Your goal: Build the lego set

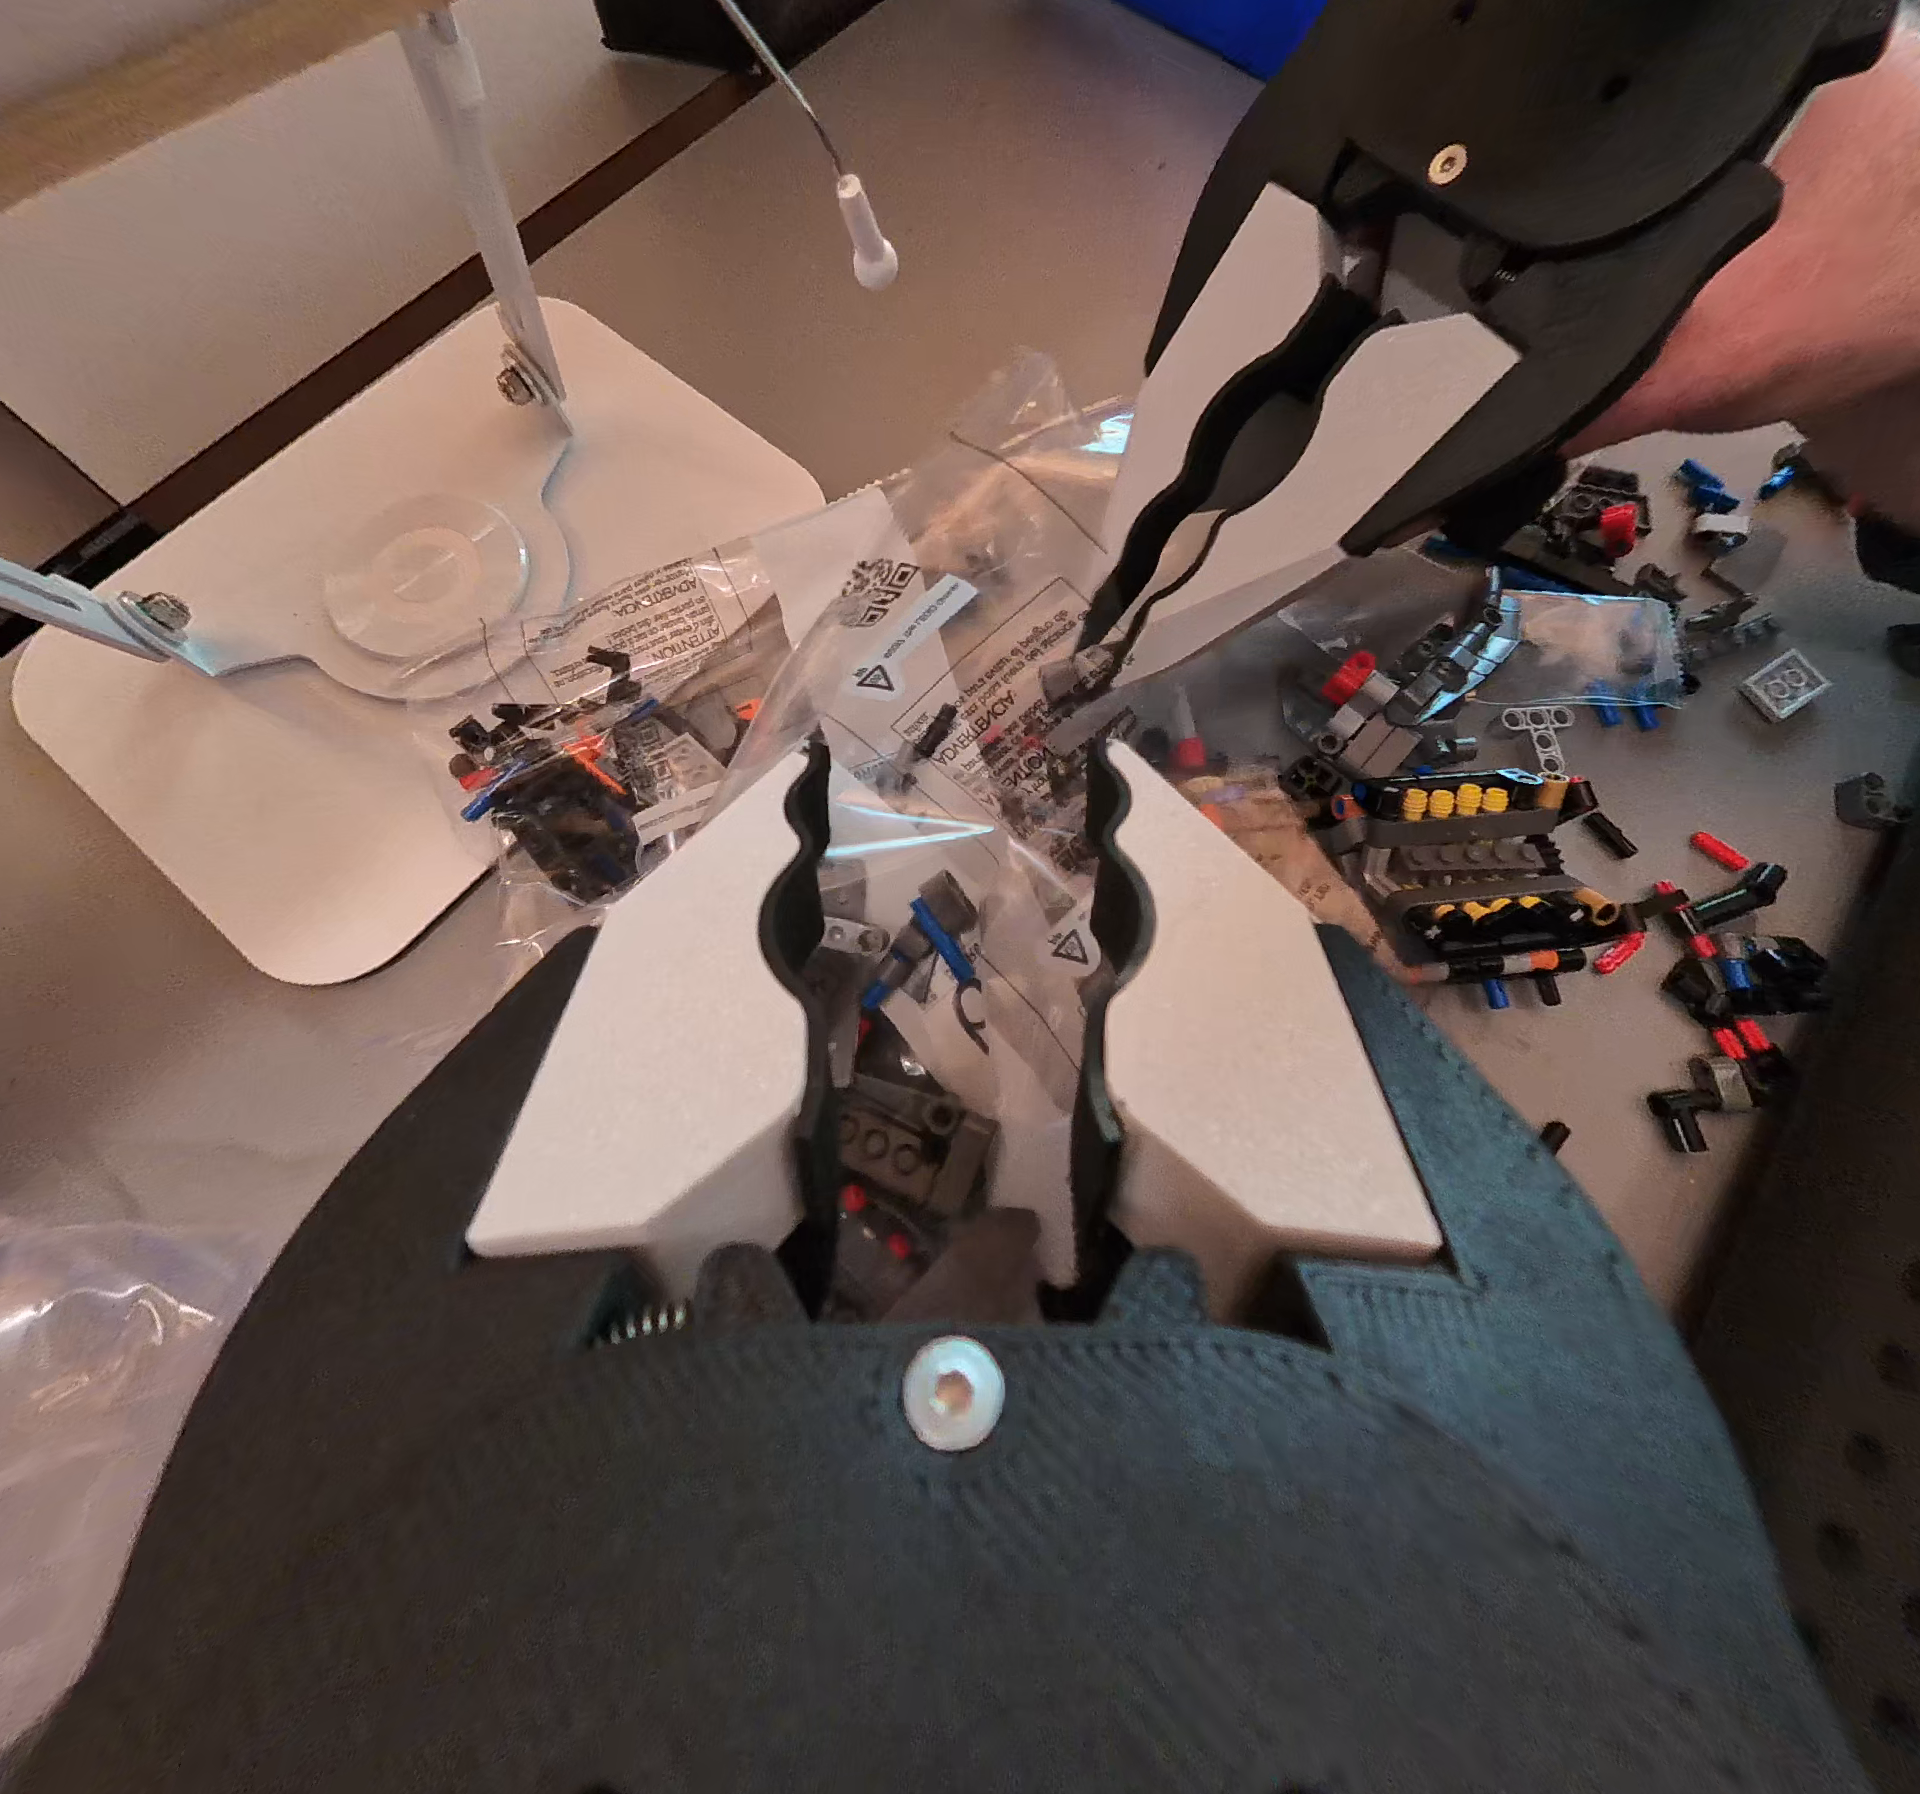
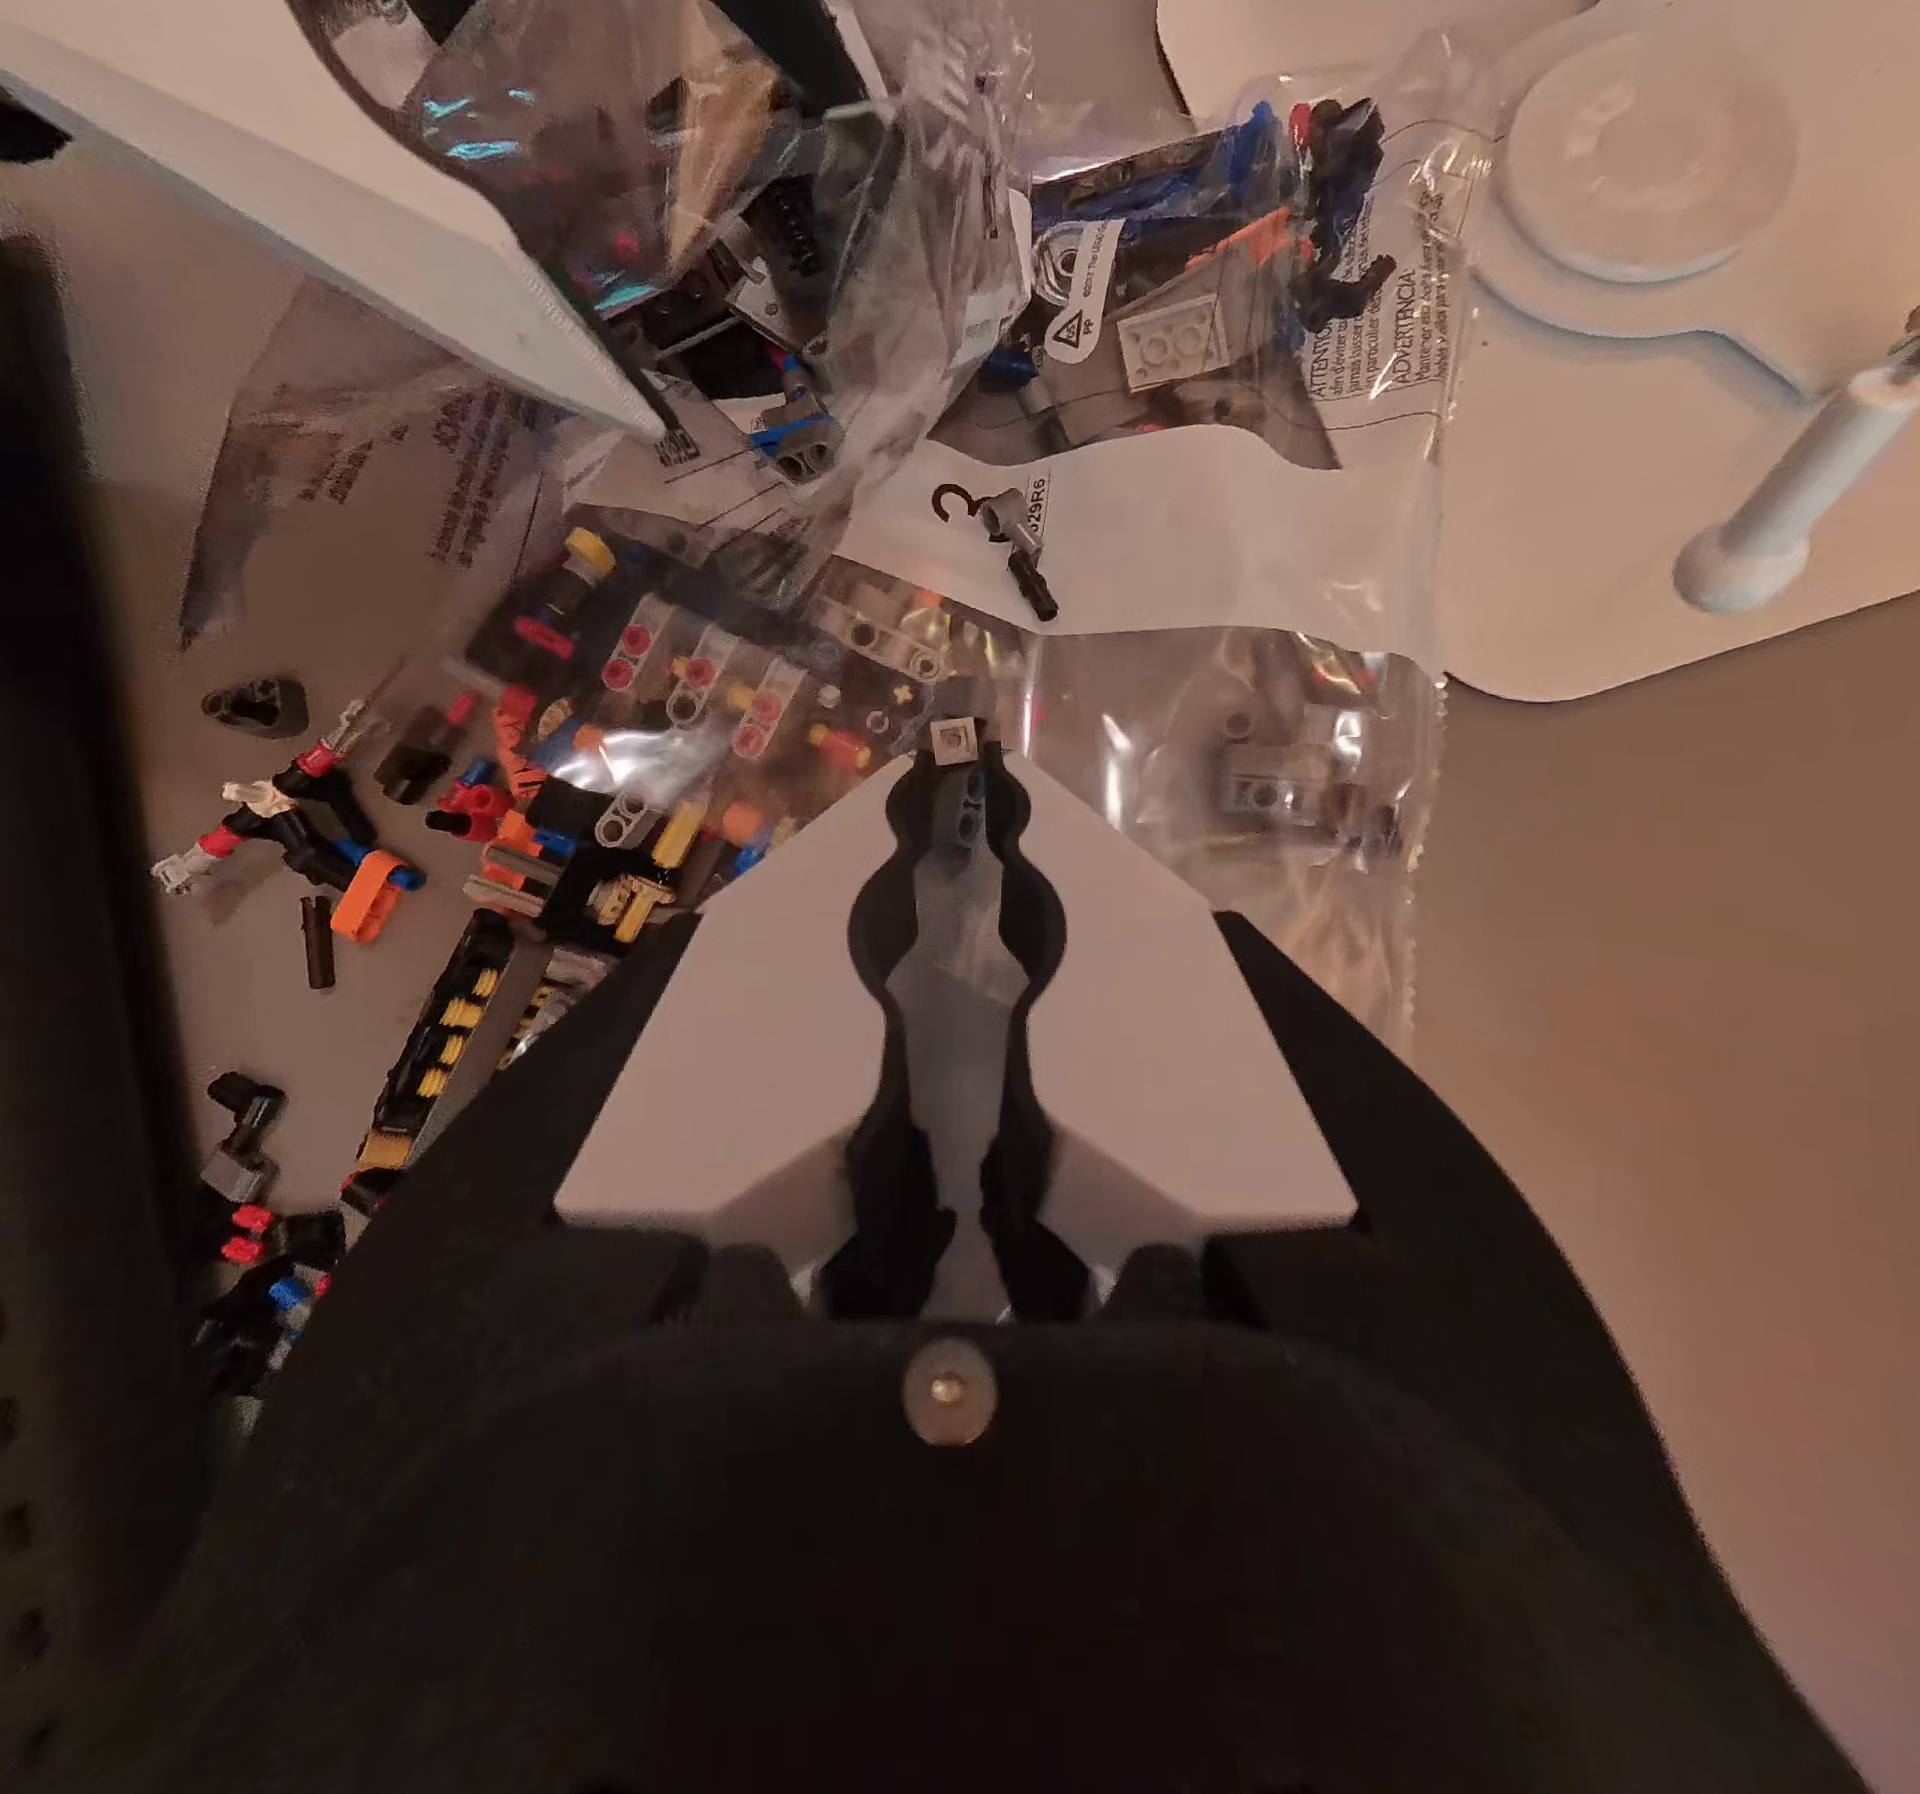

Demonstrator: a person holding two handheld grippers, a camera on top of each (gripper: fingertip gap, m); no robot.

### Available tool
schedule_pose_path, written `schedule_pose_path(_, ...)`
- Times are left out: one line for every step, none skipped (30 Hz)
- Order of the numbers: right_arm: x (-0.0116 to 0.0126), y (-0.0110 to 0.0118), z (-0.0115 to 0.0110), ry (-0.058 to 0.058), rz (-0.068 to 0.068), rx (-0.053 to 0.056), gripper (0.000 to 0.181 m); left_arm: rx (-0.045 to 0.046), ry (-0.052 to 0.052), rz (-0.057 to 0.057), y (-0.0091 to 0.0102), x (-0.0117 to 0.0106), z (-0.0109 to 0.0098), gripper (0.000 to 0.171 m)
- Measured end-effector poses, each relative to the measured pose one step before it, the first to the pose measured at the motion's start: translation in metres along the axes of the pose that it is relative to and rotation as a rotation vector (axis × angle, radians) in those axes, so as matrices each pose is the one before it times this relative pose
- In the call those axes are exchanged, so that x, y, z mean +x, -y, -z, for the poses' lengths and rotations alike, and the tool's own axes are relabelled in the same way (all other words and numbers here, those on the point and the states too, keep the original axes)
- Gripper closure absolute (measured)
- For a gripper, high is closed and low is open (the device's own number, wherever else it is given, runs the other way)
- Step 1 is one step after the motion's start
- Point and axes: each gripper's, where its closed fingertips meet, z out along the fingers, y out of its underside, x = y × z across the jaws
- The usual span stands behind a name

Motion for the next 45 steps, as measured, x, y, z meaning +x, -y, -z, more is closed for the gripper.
schedule_pose_path(-0.001, 0.00074, 0.00138, 0.0048, -0.0003, 0.0038, 0.175, 0.00472, -0.0034, 0.0021, 0.0005, 0.0, 0.00084, 0.125)
schedule_pose_path(-0.00078, 0.00077, 0.00137, 0.0032, 0.0012, 0.0042, 0.175, 0.0034, 0.0003, 0.0019, 0.00032, -0.00054, 0.00094, 0.126)
schedule_pose_path(-0.00069, 0.00043, 0.00182, 0.0026, 0.0031, 0.0022, 0.175, 0.00221, 0.0028, 0.0019, 0.00007, -0.00103, 0.00098, 0.126)
schedule_pose_path(-0.0013, 0.00066, 0.00244, 0.0059, 0.0031, 0.0029, 0.175, 0.00308, 0.0013, 0.0024, 0.00022, -0.00084, 0.00105, 0.126)
schedule_pose_path(-0.00123, 0.00133, 0.0033, 0.004, 0.0023, 0.0074, 0.175, 0.00452, 0.0012, 0.0027, 0.00041, -0.00095, 0.00098, 0.127)
schedule_pose_path(-0.00115, 0.00215, 0.00445, 0.002, 0.0033, 0.0098, 0.175, 0.00386, 0.0019, 0.0039, 0.00037, -0.00105, 0.00098, 0.127)
schedule_pose_path(-0.00209, 0.00273, 0.00531, 0.0059, 0.0066, 0.0112, 0.175, 0.00051, 0.0005, 0.0039, -0.00019, -0.00087, 0.00068, 0.127)
schedule_pose_path(-0.0025, 0.00391, 0.00574, 0.0077, 0.0056, 0.0171, 0.175, 0.00003, 0.0008, 0.0033, -0.00018, -0.00079, 0.00045, 0.127)
schedule_pose_path(-0.00229, 0.00449, 0.00586, 0.009, -0.001, 0.0212, 0.175, 0.00189, 0.0023, 0.0032, 0.00021, -0.00078, 0.00046, 0.128)
schedule_pose_path(-0.00268, 0.00507, 0.00554, 0.0105, -0.0028, 0.0231, 0.175, 0.00176, 0.0012, 0.0021, 0.00014, -0.0004, 0.00053, 0.129)
schedule_pose_path(-0.00295, 0.00581, 0.00497, 0.0096, 0.0019, 0.0279, 0.175, 0.00097, 0.001, 0.0011, 0.00021, -0.00033, 0.00051, 0.129)
schedule_pose_path(-0.00315, 0.00649, 0.00414, 0.007, 0.0043, 0.0308, 0.176, 0.0015, 0.0003, 0.0004, 0.00031, 0.0, 0.00042, 0.129)
schedule_pose_path(-0.00351, 0.00652, 0.00277, 0.007, 0.004, 0.0268, 0.176, 0.00297, -0.0016, 0.0012, 0.00055, 0.00027, 0.00045, 0.13)
schedule_pose_path(-0.0038, 0.00632, 0.00105, 0.0049, 0.007, 0.0225, 0.175, 0.00049, -0.0011, 0.0028, 0.00002, -0.00018, 0.00024, 0.13)
schedule_pose_path(-0.00382, 0.00684, -0.00056, -0.0001, 0.0102, 0.0228, 0.175, 0.00031, 0.0017, 0.0026, -0.00014, -0.00064, 0.00026, 0.13)
schedule_pose_path(-0.00375, 0.00563, -0.00233, -0.0016, 0.0071, 0.0125, 0.175, 0.00206, 0.0014, 0.0012, -0.00006, -0.00065, 0.00035, 0.131)
schedule_pose_path(-0.00293, 0.00347, -0.00412, -0.005, 0.0063, -0.003, 0.175, 0.00278, -0.0019, 0.0022, 0.0002, -0.00028, 0.00028, 0.131)
schedule_pose_path(-0.00197, 0.00252, -0.00548, -0.009, 0.009, -0.0072, 0.175, 0.00283, -0.004, 0.0013, 0.00021, 0.00013, 0.00042, 0.131)
schedule_pose_path(-0.00005, 0.00165, -0.00656, -0.0163, 0.0055, -0.008, 0.175, 0.00129, 0.0001, 0.0019, -0.00016, -0.00042, 0.00041, 0.131)
schedule_pose_path(0.00259, 0.00023, -0.00725, -0.0264, -0.0009, -0.0128, 0.175, 0.00173, 0.0009, 0.0005, 0.00015, -0.00046, 0.00053, 0.132)
schedule_pose_path(0.00484, -0.0009, -0.00747, -0.036, -0.0042, -0.0141, 0.175, 0.00118, -0.002, -0.0025, 0.00004, 0.00028, 0.00041, 0.131)
schedule_pose_path(0.00466, 0.00005, -0.00702, -0.0344, -0.0035, -0.004, 0.175, 0.00087, 0.0013, -0.0017, 0.00003, -0.00022, 0.00039, 0.131)
schedule_pose_path(0.0021, 0.0013, -0.00621, -0.0189, 0.0005, 0.0077, 0.174, 0.00043, 0.0021, 0.0004, 0.0, -0.00042, 0.00023, 0.131)
schedule_pose_path(0.00203, 0.00047, -0.00486, -0.0178, -0.0006, 0.0028, 0.167, 0.00067, -0.0003, 0.0003, -0.00009, -0.00015, 0.00023, 0.132)
schedule_pose_path(0.00123, -0.0003, -0.00227, -0.013, 0.0057, -0.0052, 0.159, 0.00033, 0.0007, 0.0006, -0.00019, -0.00034, 0.00032, 0.131)
schedule_pose_path(-0.00008, 0.00122, 0.00126, -0.0058, 0.0159, 0.0065, 0.159, 0.0011, 0.0026, 0.0012, -0.00019, -0.00079, 0.0006, 0.132)
schedule_pose_path(-0.00077, 0.00401, 0.00444, 0.0012, 0.0183, 0.0256, 0.16, 0.0016, 0.004, 0.0004, 0.0, -0.00111, 0.00058, 0.132)
schedule_pose_path(0.00168, 0.00494, 0.00686, -0.0066, 0.0088, 0.0333, 0.163, -0.00272, 0.0061, -0.0009, -0.00088, -0.00172, -0.00008, 0.132)
schedule_pose_path(0.00502, 0.00413, 0.00802, -0.0174, -0.0045, 0.0304, 0.166, -0.00394, 0.0054, 0.0025, -0.00115, -0.00186, -0.00034, 0.132)
schedule_pose_path(0.00643, 0.00221, 0.00786, -0.0135, -0.0137, 0.0223, 0.166, 0.00081, -0.0021, 0.0063, -0.00046, -0.00074, -0.00053, 0.133)
schedule_pose_path(0.00806, 0.00003, 0.0071, -0.016, -0.0179, 0.0161, 0.167, 0.00258, -0.0043, 0.0065, -0.00003, -0.00024, -0.00038, 0.132)
schedule_pose_path(0.00951, -0.00237, 0.00581, -0.0226, -0.0159, 0.0115, 0.17, -0.00134, 0.0047, 0.0039, -0.00039, -0.0013, -0.00022, 0.133)
schedule_pose_path(0.00809, -0.00442, 0.00349, -0.0131, -0.019, 0.0003, 0.17, -0.00617, 0.008, -0.0011, -0.00101, -0.00129, -0.00019, 0.133)
schedule_pose_path(0.00481, -0.00492, 0.00158, 0.0051, -0.0249, -0.0059, 0.168, -0.00483, 0.0062, -0.0021, -0.00076, -0.00074, -0.00023, 0.134)
schedule_pose_path(0.004, -0.0044, -0.00028, 0.004, -0.026, -0.0045, 0.167, -0.00238, 0.0087, 0.0018, -0.00034, -0.00125, 0.00002, 0.135)
schedule_pose_path(0.00343, -0.00591, -0.00268, 0.0022, -0.0231, -0.0178, 0.164, -0.00174, 0.006, 0.0007, -0.00021, -0.00085, 0.00025, 0.135)
schedule_pose_path(0.00165, -0.00877, -0.00563, 0.0072, -0.0215, -0.0409, 0.159, 0.00062, 0.003, -0.0001, 0.00007, -0.00052, 0.00032, 0.135)
schedule_pose_path(-0.00128, -0.00973, -0.00767, 0.0184, -0.0164, -0.0526, 0.153, 0.00338, 0.0024, 0.0032, 0.00029, -0.00064, 0.00053, 0.135)
schedule_pose_path(-0.00325, -0.00857, -0.00915, 0.0213, -0.0048, -0.0476, 0.151, 0.00317, 0.0037, 0.0062, 0.00026, -0.00137, 0.00075, 0.135)
schedule_pose_path(-0.00322, -0.00709, -0.00997, 0.0116, 0.005, -0.0432, 0.151, 0.00081, 0.0026, 0.0054, -0.00026, -0.00137, 0.00069, 0.135)
schedule_pose_path(-0.00253, -0.00483, -0.00957, -0.0014, 0.014, -0.0391, 0.15, 0.00151, 0.0031, 0.0058, -0.00016, -0.00154, 0.00082, 0.136)
schedule_pose_path(-0.00297, -0.00191, -0.00869, -0.0077, 0.0226, -0.0266, 0.151, 0.00515, 0.0044, 0.0076, 0.00038, -0.00176, 0.00105, 0.137)
schedule_pose_path(-0.00362, -0.00045, -0.00775, -0.005, 0.0214, -0.0234, 0.152, 0.00621, 0.0008, 0.0091, 0.00058, -0.0015, 0.00113, 0.137)
schedule_pose_path(-0.00255, 0.00014, -0.00672, -0.0083, 0.0133, -0.0227, 0.153, 0.00501, -0.0021, 0.0091, 0.00024, -0.00119, 0.00099, 0.137)
schedule_pose_path(-0.00116, -0.00031, -0.00586, -0.0104, 0.007, -0.0216, 0.153, 0.00164, 0.0026, 0.0081, -0.00041, -0.00189, 0.00081, 0.137)
